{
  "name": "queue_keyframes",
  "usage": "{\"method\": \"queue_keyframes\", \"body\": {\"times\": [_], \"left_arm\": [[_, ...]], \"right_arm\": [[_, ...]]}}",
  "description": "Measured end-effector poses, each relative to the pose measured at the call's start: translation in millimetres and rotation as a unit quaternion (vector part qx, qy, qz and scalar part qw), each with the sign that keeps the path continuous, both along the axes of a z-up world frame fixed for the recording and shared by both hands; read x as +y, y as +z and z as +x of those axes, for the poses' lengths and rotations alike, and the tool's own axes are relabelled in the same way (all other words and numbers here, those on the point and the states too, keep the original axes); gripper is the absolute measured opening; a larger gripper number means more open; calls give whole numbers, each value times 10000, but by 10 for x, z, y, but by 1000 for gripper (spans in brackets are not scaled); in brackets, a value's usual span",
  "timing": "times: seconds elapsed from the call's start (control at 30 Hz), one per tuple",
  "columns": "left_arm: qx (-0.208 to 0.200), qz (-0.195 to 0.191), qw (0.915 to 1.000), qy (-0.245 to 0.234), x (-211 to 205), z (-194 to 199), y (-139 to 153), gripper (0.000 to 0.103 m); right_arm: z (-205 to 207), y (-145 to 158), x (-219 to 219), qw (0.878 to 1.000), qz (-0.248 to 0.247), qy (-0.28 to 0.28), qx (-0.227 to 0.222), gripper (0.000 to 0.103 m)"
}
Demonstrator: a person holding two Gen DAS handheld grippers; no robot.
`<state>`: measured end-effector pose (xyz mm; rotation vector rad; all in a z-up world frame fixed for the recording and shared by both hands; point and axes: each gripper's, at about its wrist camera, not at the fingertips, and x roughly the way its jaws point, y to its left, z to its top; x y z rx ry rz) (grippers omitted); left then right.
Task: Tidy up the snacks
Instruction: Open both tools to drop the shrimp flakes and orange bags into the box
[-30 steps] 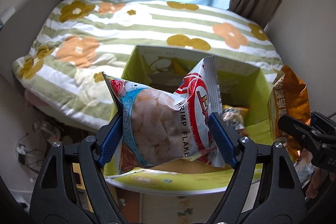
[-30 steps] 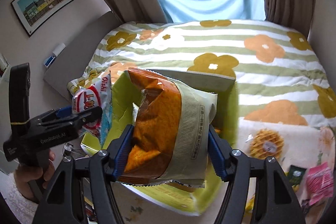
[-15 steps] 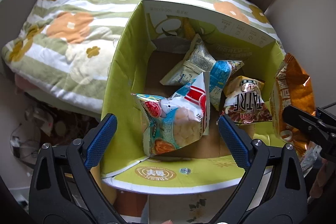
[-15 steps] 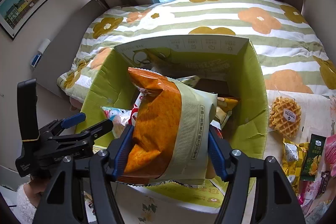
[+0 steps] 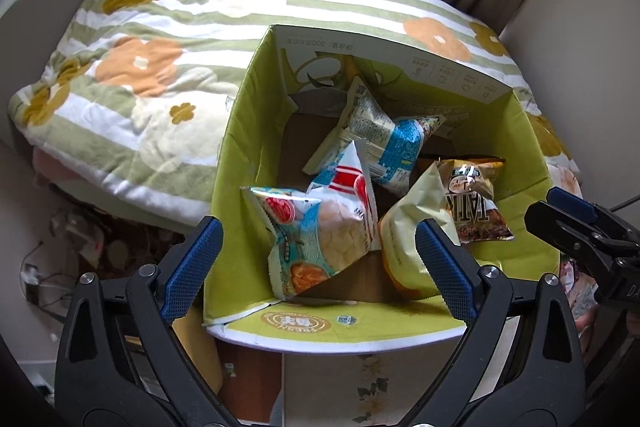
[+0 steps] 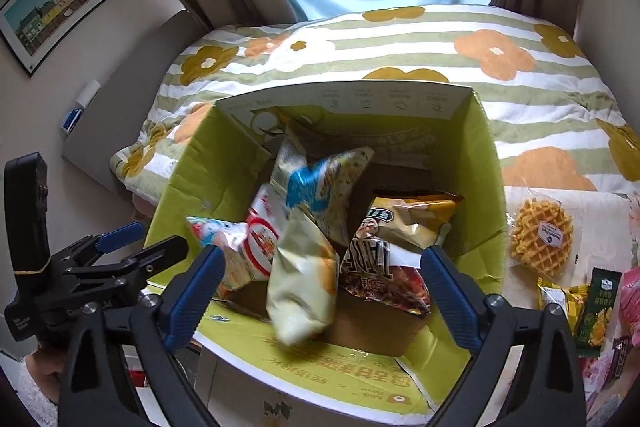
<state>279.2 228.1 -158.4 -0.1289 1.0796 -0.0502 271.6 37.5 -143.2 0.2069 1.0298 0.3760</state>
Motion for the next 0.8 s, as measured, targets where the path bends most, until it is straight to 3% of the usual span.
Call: {"method": "queue_keyframes", "body": {"times": [0.4, 0.8], "left_arm": [[60, -234, 9996, -109, -17, -77, 5, 96], [-97, -404, 9970, -653, -334, -128, 132, 96]], "right_arm": [[-162, 108, 47, 9999, -53, 132, -35, 97], [-468, 347, -209, 9971, -440, -502, -361, 97]]}}
